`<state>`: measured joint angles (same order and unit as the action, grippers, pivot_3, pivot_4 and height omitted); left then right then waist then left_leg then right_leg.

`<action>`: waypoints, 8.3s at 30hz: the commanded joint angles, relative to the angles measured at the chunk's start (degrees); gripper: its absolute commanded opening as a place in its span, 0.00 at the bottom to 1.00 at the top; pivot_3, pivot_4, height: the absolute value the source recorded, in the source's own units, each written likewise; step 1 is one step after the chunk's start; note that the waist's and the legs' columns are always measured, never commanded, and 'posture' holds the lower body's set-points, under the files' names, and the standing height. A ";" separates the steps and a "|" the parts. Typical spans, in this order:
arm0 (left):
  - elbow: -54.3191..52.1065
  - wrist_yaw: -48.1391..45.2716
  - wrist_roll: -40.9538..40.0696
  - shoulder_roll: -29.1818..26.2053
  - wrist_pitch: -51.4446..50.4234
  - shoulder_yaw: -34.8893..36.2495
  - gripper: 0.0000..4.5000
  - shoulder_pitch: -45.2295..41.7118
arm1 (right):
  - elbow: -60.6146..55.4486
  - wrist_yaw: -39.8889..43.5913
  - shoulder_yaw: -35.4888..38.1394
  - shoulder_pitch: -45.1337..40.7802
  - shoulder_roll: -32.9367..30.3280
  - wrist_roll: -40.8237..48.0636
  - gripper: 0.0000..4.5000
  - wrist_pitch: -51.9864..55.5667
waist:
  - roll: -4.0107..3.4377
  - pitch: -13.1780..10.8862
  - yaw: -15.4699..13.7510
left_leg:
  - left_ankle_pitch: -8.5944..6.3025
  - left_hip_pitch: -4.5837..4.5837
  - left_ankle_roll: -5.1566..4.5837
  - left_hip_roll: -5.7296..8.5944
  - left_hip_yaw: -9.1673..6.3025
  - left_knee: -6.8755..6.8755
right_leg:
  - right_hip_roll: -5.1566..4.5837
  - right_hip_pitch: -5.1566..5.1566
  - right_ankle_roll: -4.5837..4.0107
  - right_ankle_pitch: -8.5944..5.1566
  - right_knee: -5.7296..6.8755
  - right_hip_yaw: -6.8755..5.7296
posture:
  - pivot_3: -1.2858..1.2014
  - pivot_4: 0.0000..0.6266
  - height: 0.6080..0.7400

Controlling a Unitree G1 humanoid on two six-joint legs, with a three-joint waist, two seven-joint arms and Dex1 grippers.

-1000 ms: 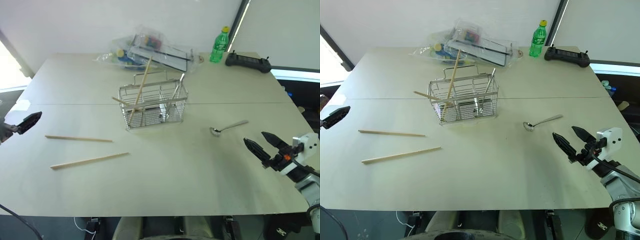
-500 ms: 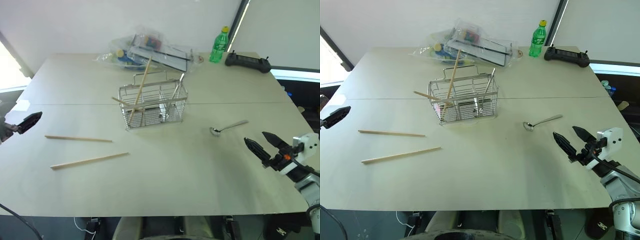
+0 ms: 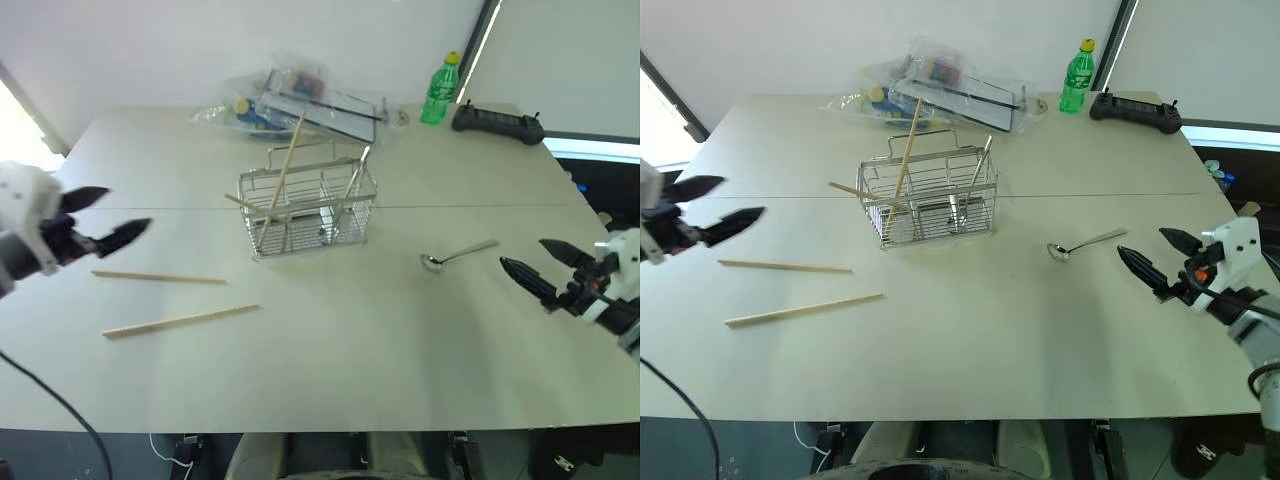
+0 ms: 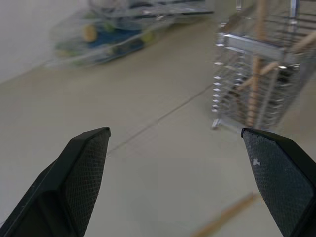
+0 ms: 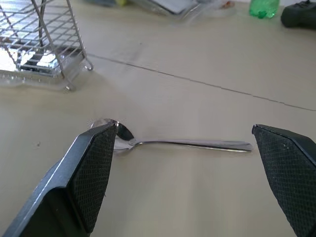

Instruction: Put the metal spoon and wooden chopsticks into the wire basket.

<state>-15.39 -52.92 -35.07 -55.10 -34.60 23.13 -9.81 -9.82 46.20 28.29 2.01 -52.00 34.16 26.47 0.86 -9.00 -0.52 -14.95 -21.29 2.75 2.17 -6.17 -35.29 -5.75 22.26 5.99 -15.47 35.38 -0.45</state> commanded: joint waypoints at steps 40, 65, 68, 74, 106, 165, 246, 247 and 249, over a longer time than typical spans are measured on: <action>3.90 3.58 -3.20 10.50 -6.43 -15.55 1.00 -26.26 | 51.43 42.10 -39.12 -55.68 1.29 -32.64 1.00 -29.09 | -0.01 -0.17 1.35 | 0.07 -0.09 0.11 0.07 0.12 -0.24 | 0.31 0.02 0.40 0.49 -0.13 0.09 | 0.52 0.24 0.99; -15.19 -18.75 -16.03 -13.63 -13.57 6.84 1.00 -6.18 | 66.58 38.59 -41.23 -62.45 3.89 -40.41 1.00 -38.78 | -0.10 -0.24 3.08 | 0.07 -0.02 0.11 -0.01 0.26 -0.28 | 0.38 0.08 0.34 0.53 0.04 0.21 | 0.52 0.24 0.99; -17.90 -20.43 -13.06 -13.95 -10.12 5.71 1.00 -1.67 | 70.35 36.95 -42.21 -64.20 5.05 -42.91 1.00 -41.54 | -0.11 -0.24 3.02 | 0.07 -0.01 0.11 -0.02 0.27 -0.28 | 0.39 0.07 0.29 0.55 0.03 0.22 | 0.52 0.24 0.99; -19.00 -13.76 -8.34 -9.67 -6.03 -6.12 1.00 -4.81 | 76.14 34.23 -43.23 -66.77 8.16 -45.91 1.00 -43.66 | -0.11 -0.25 3.00 | 0.08 0.01 0.12 0.00 0.27 -0.33 | 0.39 -0.01 0.19 0.58 -0.03 0.25 | 0.52 0.24 0.99; -14.63 -4.48 -1.75 5.81 -7.35 -25.00 1.00 -18.48 | 83.87 29.44 -45.21 -65.89 12.45 -54.07 0.61 -46.62 | -0.10 -0.24 3.14 | 0.09 0.02 0.11 -0.04 0.23 -0.75 | 0.54 -0.12 0.18 0.75 0.09 0.31 | 0.52 0.24 0.99; -7.58 2.34 -15.60 7.46 -12.66 -12.54 1.00 -34.43 | 6.43 4.24 -18.93 -54.79 21.64 -3.91 0.04 9.30 | -0.15 -0.29 1.49 | 0.08 -0.12 0.10 -0.12 0.04 -0.66 | 0.71 0.11 0.17 0.89 0.05 0.32 | 0.52 0.24 0.99; 60.73 -38.84 41.44 0.69 52.71 -41.46 1.00 -45.68 | -27.47 1.04 -13.02 -18.83 2.83 18.04 0.99 21.38 | 0.41 -0.42 1.30 | -0.01 -0.21 -0.07 -0.21 0.27 -0.42 | 0.70 0.23 0.24 0.83 -0.14 0.34 | 0.52 0.24 0.99; 61.81 -38.84 42.16 1.40 53.44 -41.91 1.00 -45.80 | -28.53 0.84 -12.68 -17.62 2.54 18.72 0.99 21.69 | 0.41 -0.42 1.23 | -0.02 -0.21 -0.09 -0.21 0.26 -0.43 | 0.72 0.24 0.24 0.83 -0.12 0.34 | 0.52 0.24 0.99; 63.28 -38.90 43.33 2.33 55.49 -42.69 1.00 -45.54 | -30.20 -0.22 -11.55 -15.31 2.34 20.97 0.99 22.82 | 0.41 -0.42 1.26 | -0.04 -0.22 -0.12 -0.21 0.24 -0.44 | 0.72 0.24 0.24 0.83 -0.11 0.32 | 0.52 0.24 0.99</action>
<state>47.08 -92.01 7.11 -52.46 18.56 -19.53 -54.33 -37.20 46.76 14.29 -13.72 -48.80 52.75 48.77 1.28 -9.43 0.74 -14.99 -21.50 2.62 1.96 -5.94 -35.73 -5.04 22.50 6.23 -14.63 35.27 -0.12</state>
